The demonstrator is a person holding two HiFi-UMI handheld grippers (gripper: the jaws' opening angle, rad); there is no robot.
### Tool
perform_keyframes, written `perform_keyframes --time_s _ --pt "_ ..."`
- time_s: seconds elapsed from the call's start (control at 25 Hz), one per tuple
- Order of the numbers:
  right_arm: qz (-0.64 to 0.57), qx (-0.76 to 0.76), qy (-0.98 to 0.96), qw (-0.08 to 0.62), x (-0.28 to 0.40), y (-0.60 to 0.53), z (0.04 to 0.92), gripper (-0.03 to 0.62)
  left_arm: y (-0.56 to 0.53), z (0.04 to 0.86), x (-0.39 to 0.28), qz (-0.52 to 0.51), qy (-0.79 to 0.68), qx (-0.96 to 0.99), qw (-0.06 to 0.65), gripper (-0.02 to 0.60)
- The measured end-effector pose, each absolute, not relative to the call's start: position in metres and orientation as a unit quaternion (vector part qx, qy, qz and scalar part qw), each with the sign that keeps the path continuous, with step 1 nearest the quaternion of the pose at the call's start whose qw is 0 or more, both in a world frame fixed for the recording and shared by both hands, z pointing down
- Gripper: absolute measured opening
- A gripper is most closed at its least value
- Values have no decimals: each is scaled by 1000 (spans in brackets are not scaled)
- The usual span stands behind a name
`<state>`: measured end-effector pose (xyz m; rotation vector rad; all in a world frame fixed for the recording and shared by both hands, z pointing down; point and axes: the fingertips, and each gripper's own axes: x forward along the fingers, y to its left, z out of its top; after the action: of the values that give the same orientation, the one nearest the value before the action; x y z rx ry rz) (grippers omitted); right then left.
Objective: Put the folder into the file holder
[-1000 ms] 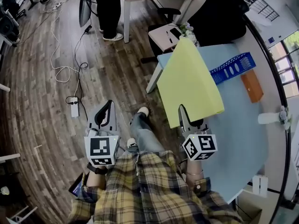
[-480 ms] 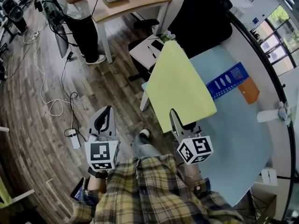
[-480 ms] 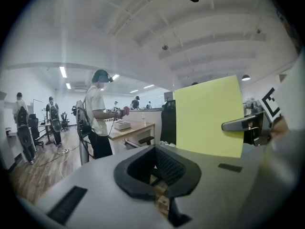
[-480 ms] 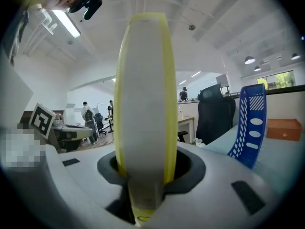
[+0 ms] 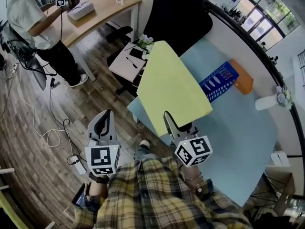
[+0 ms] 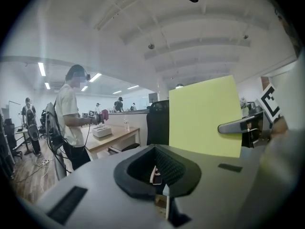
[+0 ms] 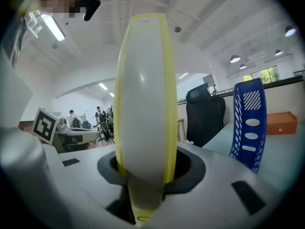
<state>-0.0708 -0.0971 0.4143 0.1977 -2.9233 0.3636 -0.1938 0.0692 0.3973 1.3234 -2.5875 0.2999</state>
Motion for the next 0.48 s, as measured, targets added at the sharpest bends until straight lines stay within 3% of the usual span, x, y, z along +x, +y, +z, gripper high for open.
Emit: perform_keyframes --time_s 0.48 --pt "155 140 -974 91 -63 -114 421 158 -6 398 -205 114 -819 552 109 -9"
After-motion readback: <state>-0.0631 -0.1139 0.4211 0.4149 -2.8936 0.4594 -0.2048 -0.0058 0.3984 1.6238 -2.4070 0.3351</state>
